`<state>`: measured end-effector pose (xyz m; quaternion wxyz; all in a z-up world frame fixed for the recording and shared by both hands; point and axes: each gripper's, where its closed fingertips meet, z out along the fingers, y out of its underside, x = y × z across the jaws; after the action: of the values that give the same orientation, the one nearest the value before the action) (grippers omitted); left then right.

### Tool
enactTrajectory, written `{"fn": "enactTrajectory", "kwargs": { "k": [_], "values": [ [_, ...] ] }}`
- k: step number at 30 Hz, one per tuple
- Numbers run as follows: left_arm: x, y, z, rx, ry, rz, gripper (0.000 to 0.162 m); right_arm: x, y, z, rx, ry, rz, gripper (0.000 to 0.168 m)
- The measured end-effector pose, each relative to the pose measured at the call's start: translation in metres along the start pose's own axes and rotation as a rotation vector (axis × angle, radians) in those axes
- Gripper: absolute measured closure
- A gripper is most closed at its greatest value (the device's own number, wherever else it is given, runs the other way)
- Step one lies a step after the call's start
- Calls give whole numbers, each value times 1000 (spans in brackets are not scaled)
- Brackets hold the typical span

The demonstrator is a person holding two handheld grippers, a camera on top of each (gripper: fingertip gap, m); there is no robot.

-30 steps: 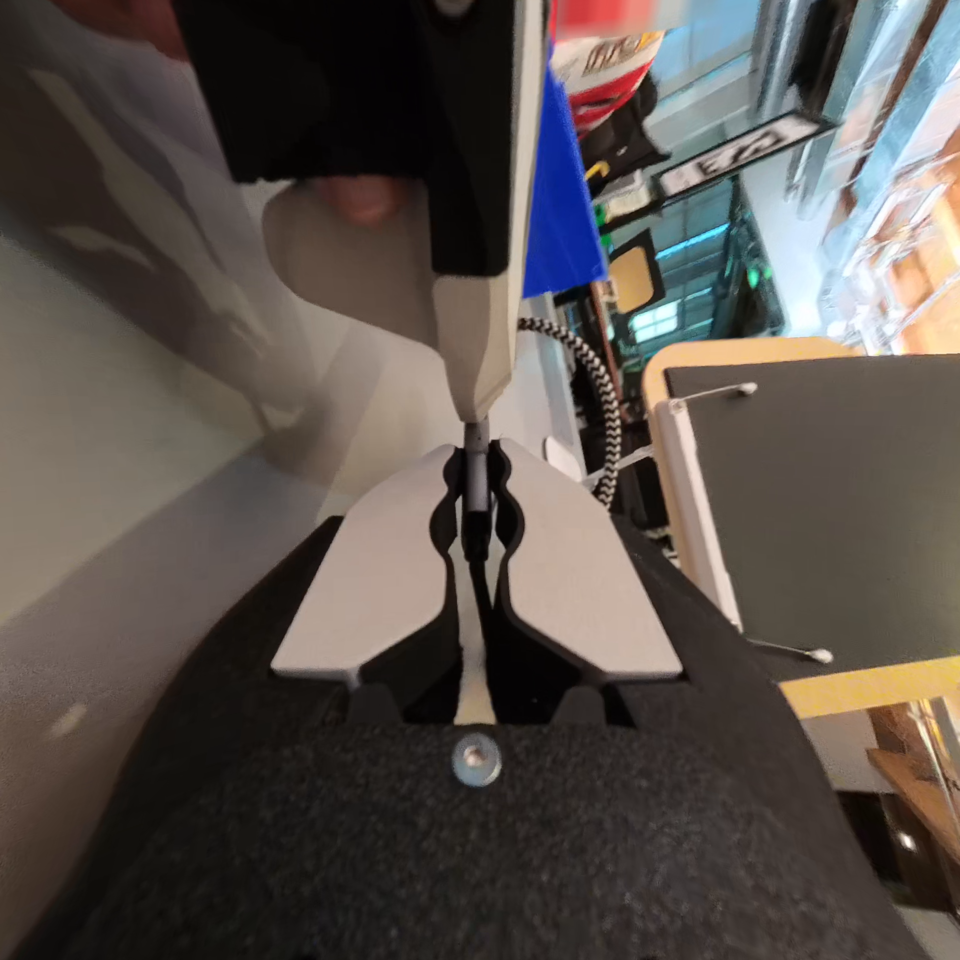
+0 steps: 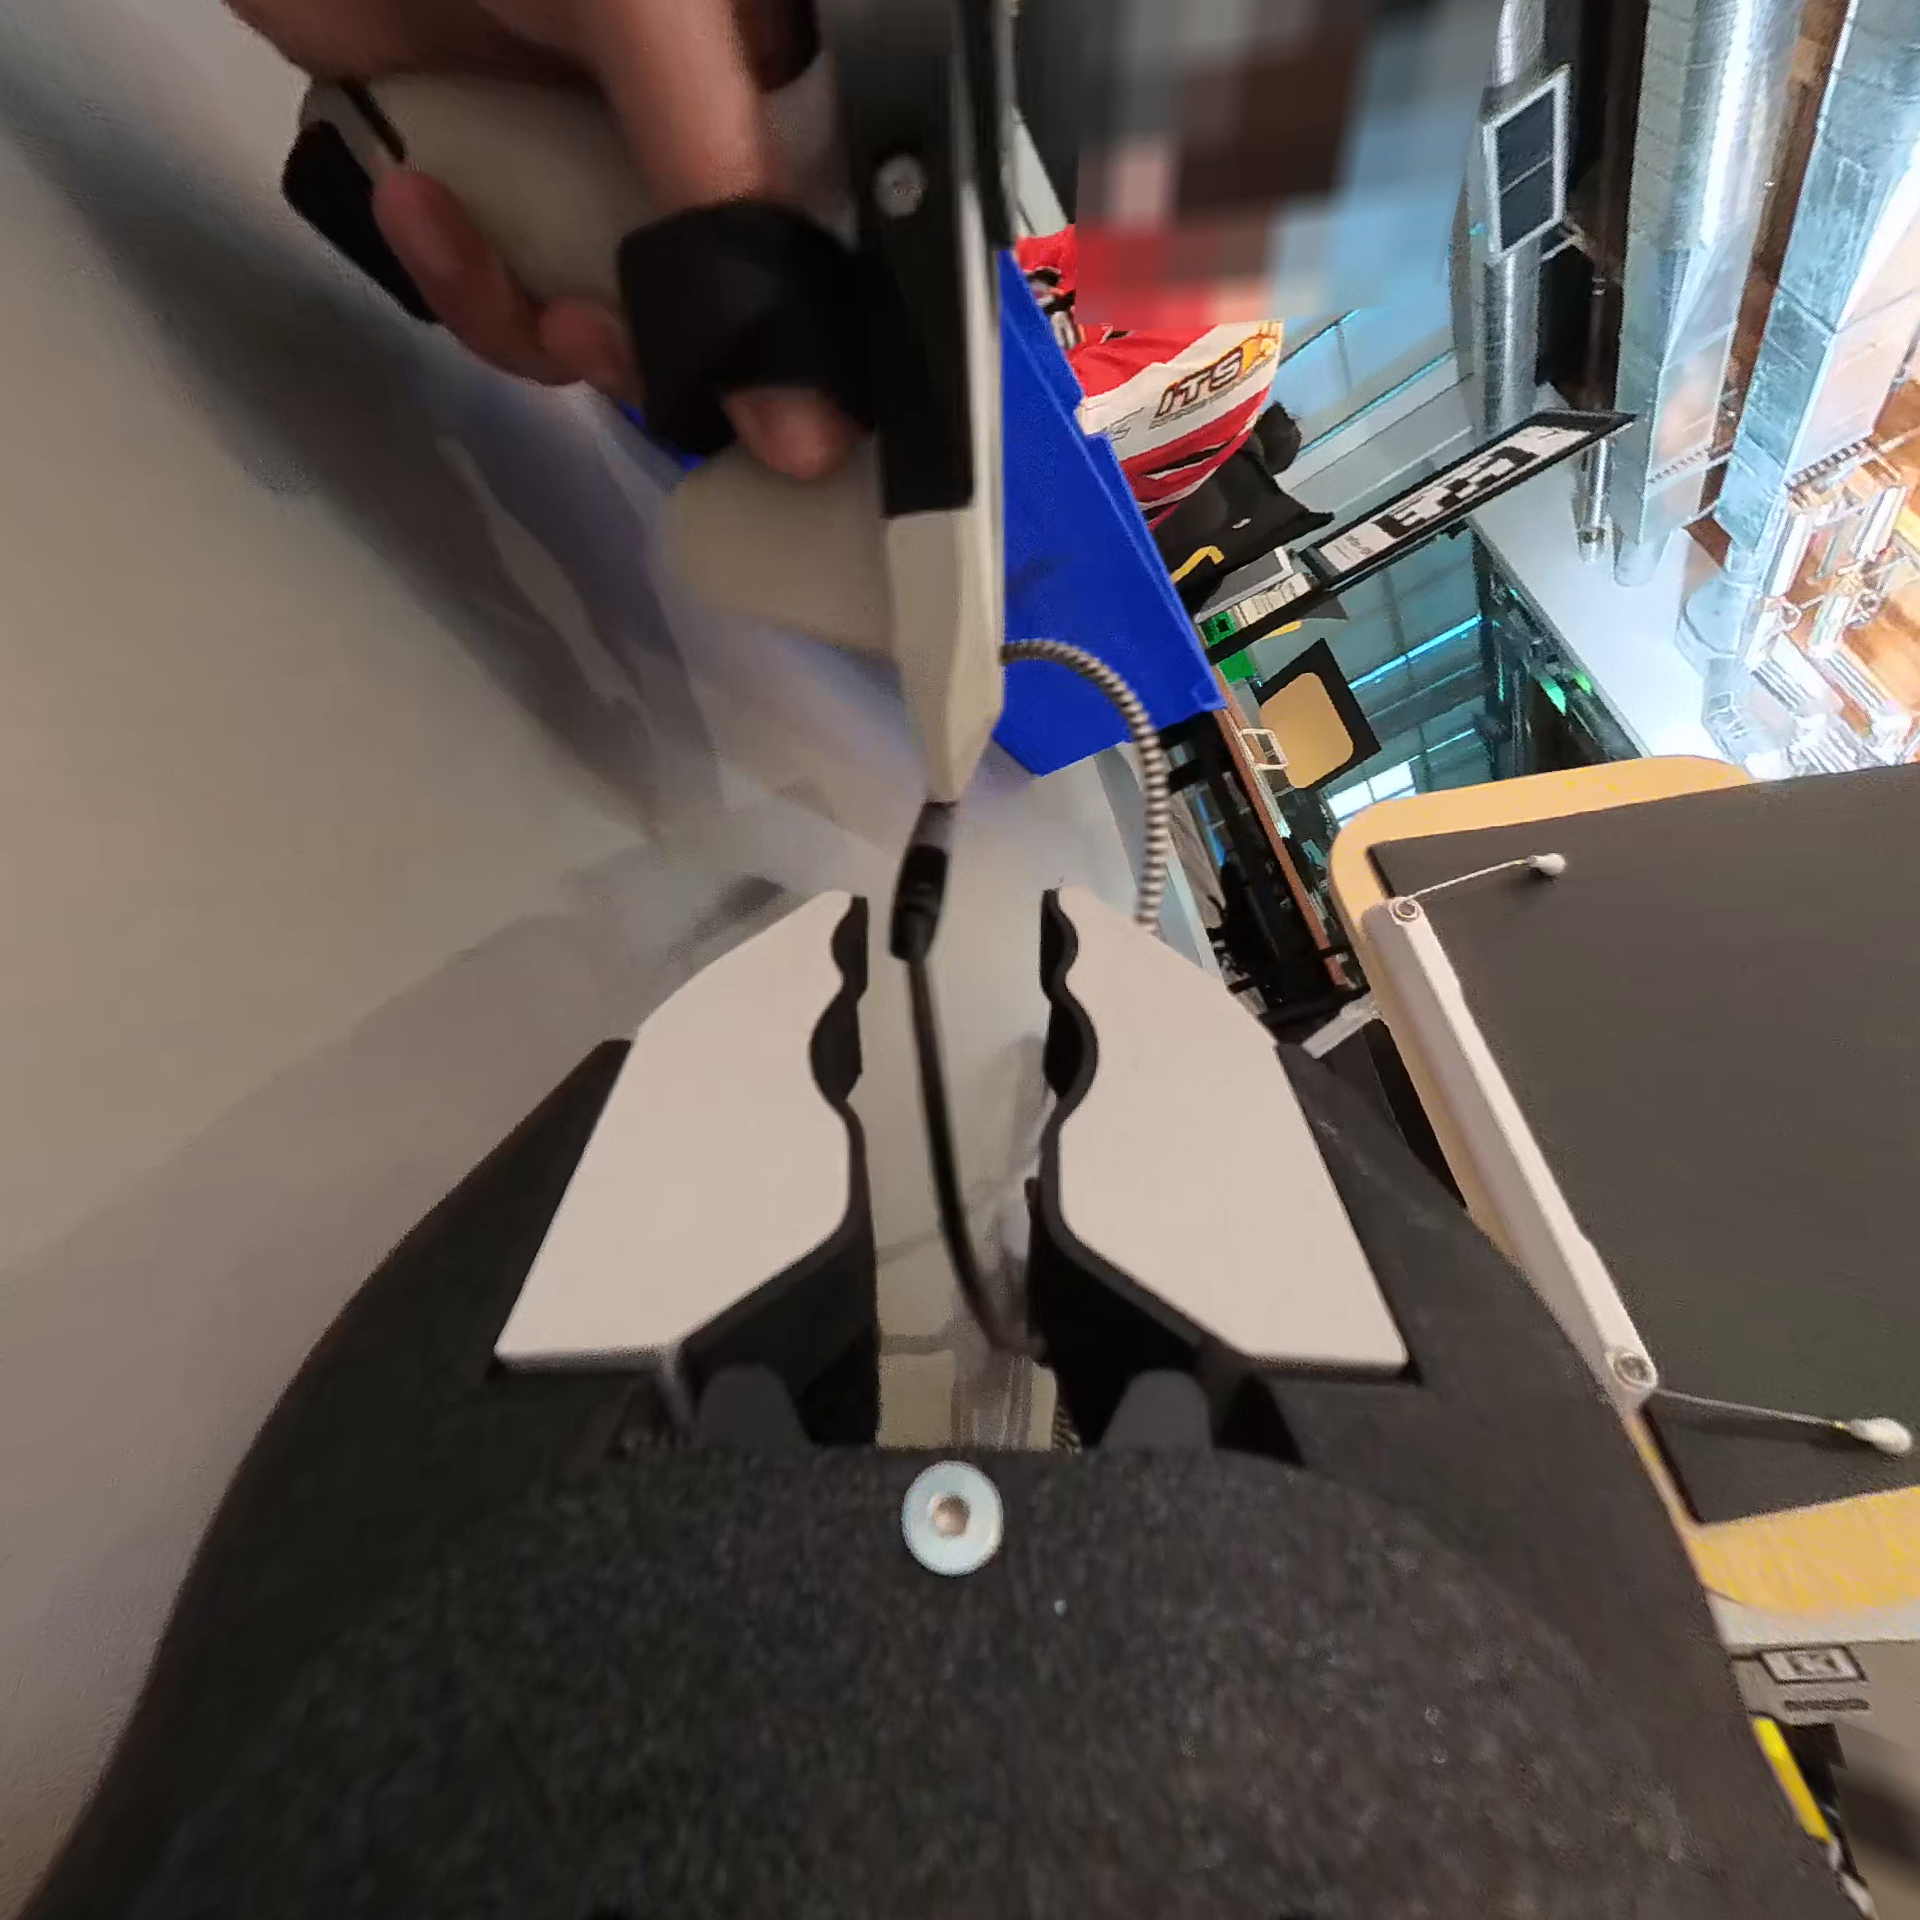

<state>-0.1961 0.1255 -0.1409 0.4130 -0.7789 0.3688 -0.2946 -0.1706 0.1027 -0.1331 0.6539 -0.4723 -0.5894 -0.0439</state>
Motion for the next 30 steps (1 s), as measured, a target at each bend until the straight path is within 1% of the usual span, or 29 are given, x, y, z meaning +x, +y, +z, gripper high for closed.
{"fn": "enactTrajectory", "kwargs": {
  "k": [6,10,13,14,20,23,30],
  "values": [
    [11,0,8,-25,-90,102,151,-2,1,6,-42,-18,54,143],
    [33,-3,13,-14,-34,76,151,-2,6,12,-107,-11,74,146],
    [38,-4,10,-8,-22,77,151,-5,10,10,-124,-8,25,158],
    [39,-5,10,-6,-14,73,151,-5,9,9,-119,-5,13,159],
    [37,2,10,-28,-27,55,151,-9,13,11,-174,-41,-23,158],
    [36,1,9,-26,-48,79,151,-5,14,12,-189,6,-95,158],
    [38,-1,7,-21,-60,94,151,-2,13,11,-192,45,-134,158]
  ]
}}
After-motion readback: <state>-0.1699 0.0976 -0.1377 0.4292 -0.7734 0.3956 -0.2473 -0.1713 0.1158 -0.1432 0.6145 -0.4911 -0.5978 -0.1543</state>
